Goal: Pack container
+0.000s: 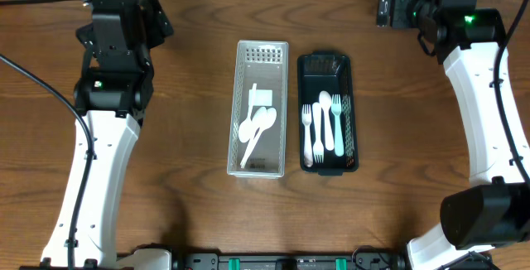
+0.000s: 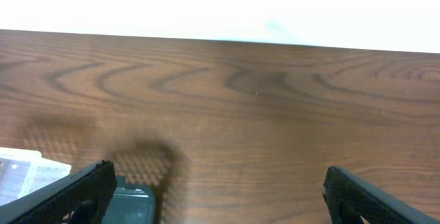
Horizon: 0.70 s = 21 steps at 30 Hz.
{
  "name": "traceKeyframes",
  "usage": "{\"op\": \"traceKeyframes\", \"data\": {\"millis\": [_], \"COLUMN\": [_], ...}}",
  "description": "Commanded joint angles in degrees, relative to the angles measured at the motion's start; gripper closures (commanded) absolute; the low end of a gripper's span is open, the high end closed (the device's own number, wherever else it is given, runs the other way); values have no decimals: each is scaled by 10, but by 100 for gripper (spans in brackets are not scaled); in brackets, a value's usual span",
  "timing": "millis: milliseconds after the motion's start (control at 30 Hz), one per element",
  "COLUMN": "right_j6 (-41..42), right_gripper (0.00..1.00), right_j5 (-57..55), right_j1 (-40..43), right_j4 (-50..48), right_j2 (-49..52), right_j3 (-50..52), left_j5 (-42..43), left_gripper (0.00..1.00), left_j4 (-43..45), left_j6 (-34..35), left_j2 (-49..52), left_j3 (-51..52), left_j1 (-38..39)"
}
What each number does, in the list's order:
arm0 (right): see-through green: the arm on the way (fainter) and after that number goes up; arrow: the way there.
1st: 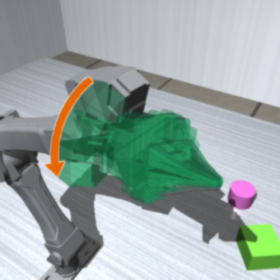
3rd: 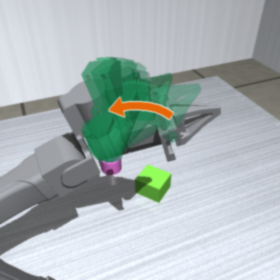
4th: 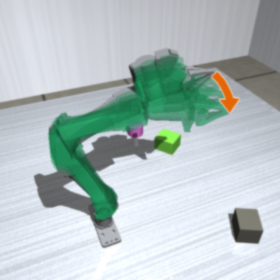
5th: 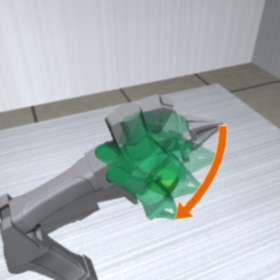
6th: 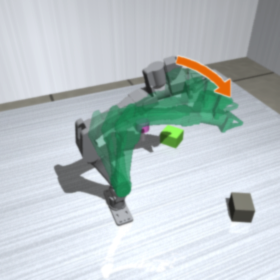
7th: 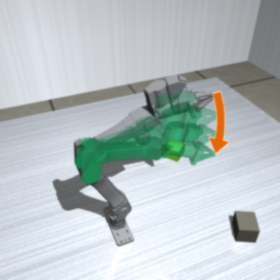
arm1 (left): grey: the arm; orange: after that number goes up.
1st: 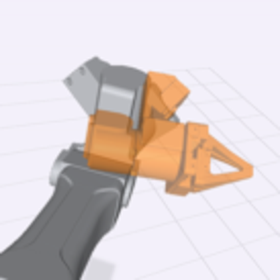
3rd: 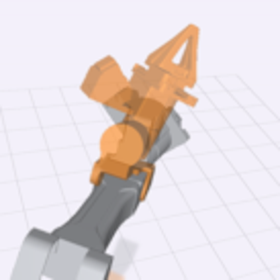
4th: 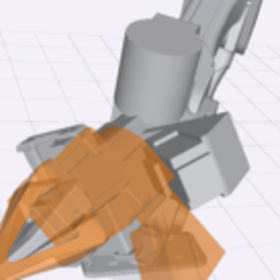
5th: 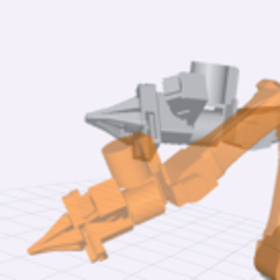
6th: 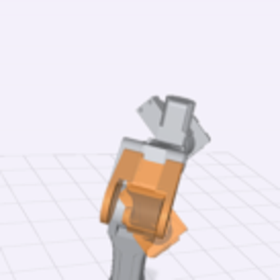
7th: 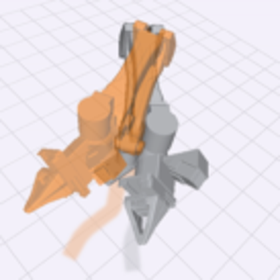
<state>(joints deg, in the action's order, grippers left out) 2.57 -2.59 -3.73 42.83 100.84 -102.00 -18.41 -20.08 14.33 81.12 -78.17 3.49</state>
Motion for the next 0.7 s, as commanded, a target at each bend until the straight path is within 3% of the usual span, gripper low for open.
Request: {"op": "traceKeyframes", "data": {"millis": [0, 167, 333, 533, 667], "right_j6": [-30, -10, 2, 15, 26], "right_gripper": [1, 1, 1, 1, 1], "right_j5": [-12, -67, -66, -66, -66], "right_j1": [8, 16, 23, 22, 20], "right_j4": [17, 64, 63, -30, -113], "right_j2": [-4, -19, -110, -312, -472], "right_j3": [1, 1, 40, 255, 444], "left_j5": [-7, 0, 43, 51, 51], "left_gripper": [2, 2, 2, 2, 2], "left_j4": [-9, -20, 18, 127, 142], "left_j6": [3, 6, 12, -30, -31], "left_j2": [0, -17, -101, -263, -378], "left_j3": [-3, 17, 86, 259, 371], "left_j1": [-4, -5, -5, 23, 51]}}
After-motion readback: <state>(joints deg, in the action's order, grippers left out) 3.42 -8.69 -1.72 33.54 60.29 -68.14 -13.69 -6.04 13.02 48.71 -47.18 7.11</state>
